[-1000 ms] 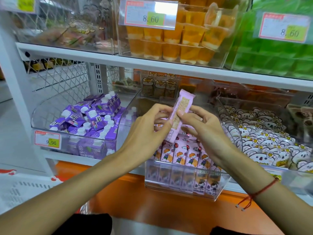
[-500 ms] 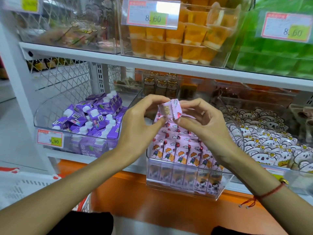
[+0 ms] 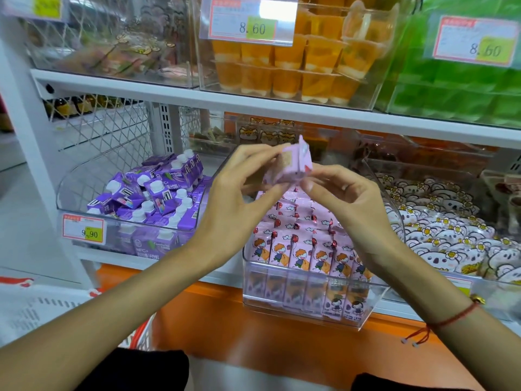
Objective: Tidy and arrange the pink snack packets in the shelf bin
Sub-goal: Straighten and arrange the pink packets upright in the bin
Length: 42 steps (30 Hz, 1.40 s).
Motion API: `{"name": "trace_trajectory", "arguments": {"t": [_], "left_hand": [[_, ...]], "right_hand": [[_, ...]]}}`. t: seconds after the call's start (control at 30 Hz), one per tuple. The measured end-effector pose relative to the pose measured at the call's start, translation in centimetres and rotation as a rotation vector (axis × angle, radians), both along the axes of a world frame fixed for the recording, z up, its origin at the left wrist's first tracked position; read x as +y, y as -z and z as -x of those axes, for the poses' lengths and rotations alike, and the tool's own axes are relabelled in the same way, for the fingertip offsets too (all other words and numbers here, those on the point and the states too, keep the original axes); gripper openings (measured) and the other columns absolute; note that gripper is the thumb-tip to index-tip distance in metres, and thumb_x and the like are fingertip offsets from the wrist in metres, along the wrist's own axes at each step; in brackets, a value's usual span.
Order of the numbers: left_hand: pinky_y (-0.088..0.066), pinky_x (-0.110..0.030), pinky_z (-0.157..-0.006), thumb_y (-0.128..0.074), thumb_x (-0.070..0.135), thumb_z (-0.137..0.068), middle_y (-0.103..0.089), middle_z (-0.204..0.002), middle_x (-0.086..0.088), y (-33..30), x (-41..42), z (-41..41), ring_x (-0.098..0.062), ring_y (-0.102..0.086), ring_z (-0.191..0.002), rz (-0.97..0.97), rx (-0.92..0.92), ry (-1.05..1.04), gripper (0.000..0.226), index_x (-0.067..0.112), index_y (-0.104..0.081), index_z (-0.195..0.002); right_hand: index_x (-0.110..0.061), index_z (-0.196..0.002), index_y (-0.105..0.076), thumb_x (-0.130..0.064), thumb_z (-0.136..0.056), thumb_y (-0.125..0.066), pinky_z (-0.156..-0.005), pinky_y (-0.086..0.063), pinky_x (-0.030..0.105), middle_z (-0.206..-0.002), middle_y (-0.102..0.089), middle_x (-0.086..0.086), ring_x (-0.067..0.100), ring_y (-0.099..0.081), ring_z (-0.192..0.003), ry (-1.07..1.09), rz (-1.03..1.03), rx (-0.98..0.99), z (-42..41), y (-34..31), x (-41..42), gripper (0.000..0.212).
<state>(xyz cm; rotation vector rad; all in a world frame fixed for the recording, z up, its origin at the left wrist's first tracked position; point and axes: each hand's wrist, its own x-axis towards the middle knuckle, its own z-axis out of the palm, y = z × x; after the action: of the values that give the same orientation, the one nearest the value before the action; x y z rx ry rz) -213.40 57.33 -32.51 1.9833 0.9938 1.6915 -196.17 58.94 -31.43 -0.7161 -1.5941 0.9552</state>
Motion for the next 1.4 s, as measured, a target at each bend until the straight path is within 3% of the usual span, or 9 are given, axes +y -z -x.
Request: {"name": "trace_trajectory", "arguments": {"t": [0.17,0.3,0.43,0.63,0.8,0.9,1.13,1.27,1.4], "left_hand": [[-0.059,-0.03,-0.078,-0.063,0.025,-0.09,-0.07,-0.111,0.001,-0.6,-0.3,-0.7,-0.008,-0.069,-0.095,0.387,-0.274,0.043,0.056,0.02,-0.042,-0.142],[-0.053,-0.017,-0.053,-0.065,0.031,-0.089,-0.076,-0.088,0.003,-0.8,-0.4,-0.9,-0.003,-0.07,-0.067,0.61,-0.43,0.033,0.038,0.015,-0.061,-0.122],[-0.051,-0.015,-0.052,-0.062,0.033,-0.091,-0.075,-0.093,0.002,-0.8,-0.5,-0.9,-0.001,-0.066,-0.058,0.681,-0.425,0.074,0.03,0.014,-0.068,-0.113],[-0.059,-0.028,-0.076,-0.064,0.022,-0.09,-0.074,-0.098,-0.002,-0.7,-0.3,-0.9,-0.009,-0.071,-0.083,0.531,-0.427,0.013,0.029,0.013,-0.059,-0.117],[-0.052,-0.014,-0.08,-0.063,0.012,-0.09,-0.069,-0.106,0.002,-1.0,-0.3,-1.1,0.003,-0.067,-0.091,0.343,-0.354,0.034,0.029,0.006,-0.055,-0.118],[-0.056,-0.028,-0.087,-0.067,0.022,-0.087,-0.068,-0.108,0.006,-1.1,-0.2,-1.0,-0.004,-0.068,-0.095,0.314,-0.347,0.017,0.035,0.013,-0.054,-0.119],[-0.053,-0.04,-0.094,-0.062,0.011,-0.092,-0.064,-0.113,0.001,-0.9,1.0,0.6,-0.015,-0.066,-0.104,0.155,-0.352,-0.087,0.029,0.015,-0.05,-0.118],[-0.05,-0.021,-0.092,-0.057,-0.002,-0.091,-0.058,-0.115,0.011,-0.3,1.8,1.7,-0.005,-0.062,-0.108,0.081,-0.232,0.006,0.039,0.019,-0.044,-0.122],[-0.045,-0.006,-0.082,-0.059,0.0,-0.091,-0.06,-0.106,0.032,0.9,2.3,1.6,0.008,-0.06,-0.103,0.041,-0.108,0.034,0.036,0.02,-0.047,-0.119]], "right_hand": [[-0.019,-0.107,-0.068,-0.025,-0.085,-0.064,-0.077,-0.055,0.02,-0.104,-0.073,-0.003,0.013,-0.068,-0.097,-0.043,0.174,-0.013,0.2,-0.2,-0.1,0.023],[-0.019,-0.104,-0.072,-0.034,-0.077,-0.07,-0.059,-0.053,0.016,-0.096,-0.071,0.007,0.011,-0.067,-0.07,-0.05,0.392,0.021,0.5,-0.6,-0.3,0.032],[-0.015,-0.107,-0.072,-0.038,-0.07,-0.073,-0.059,-0.053,0.016,-0.102,-0.07,0.014,0.01,-0.063,-0.068,-0.062,0.492,0.035,0.7,-0.6,-0.2,0.043],[-0.021,-0.115,-0.065,-0.026,-0.081,-0.072,-0.066,-0.055,0.018,-0.101,-0.073,0.005,0.011,-0.069,-0.082,-0.021,0.408,0.027,0.7,-0.4,0.0,0.034],[-0.02,-0.109,-0.068,-0.014,-0.08,-0.075,-0.075,-0.05,0.014,-0.097,-0.068,0.0,0.006,-0.064,-0.087,0.18,-0.068,-0.147,0.7,-0.1,-0.4,0.031],[-0.021,-0.107,-0.066,-0.013,-0.079,-0.077,-0.081,-0.048,0.017,-0.103,-0.066,-0.003,0.004,-0.06,-0.092,0.255,-0.257,-0.257,0.9,0.1,-0.5,0.031],[-0.026,-0.11,-0.062,-0.017,-0.086,-0.069,-0.075,-0.05,0.022,-0.101,-0.063,-0.01,0.006,-0.059,-0.089,0.278,-0.168,-0.4,1.3,1.6,1.4,0.027],[-0.022,-0.112,-0.064,-0.019,-0.092,-0.059,-0.076,-0.043,0.027,-0.103,-0.061,-0.007,0.013,-0.056,-0.086,0.327,-0.182,-0.709,1.8,3.5,3.6,0.021],[-0.018,-0.125,-0.059,-0.03,-0.096,-0.047,-0.087,-0.032,0.03,-0.123,-0.055,0.003,0.023,-0.043,-0.114,0.371,-0.315,-1.089,2.6,4.9,5.1,0.033]]}}
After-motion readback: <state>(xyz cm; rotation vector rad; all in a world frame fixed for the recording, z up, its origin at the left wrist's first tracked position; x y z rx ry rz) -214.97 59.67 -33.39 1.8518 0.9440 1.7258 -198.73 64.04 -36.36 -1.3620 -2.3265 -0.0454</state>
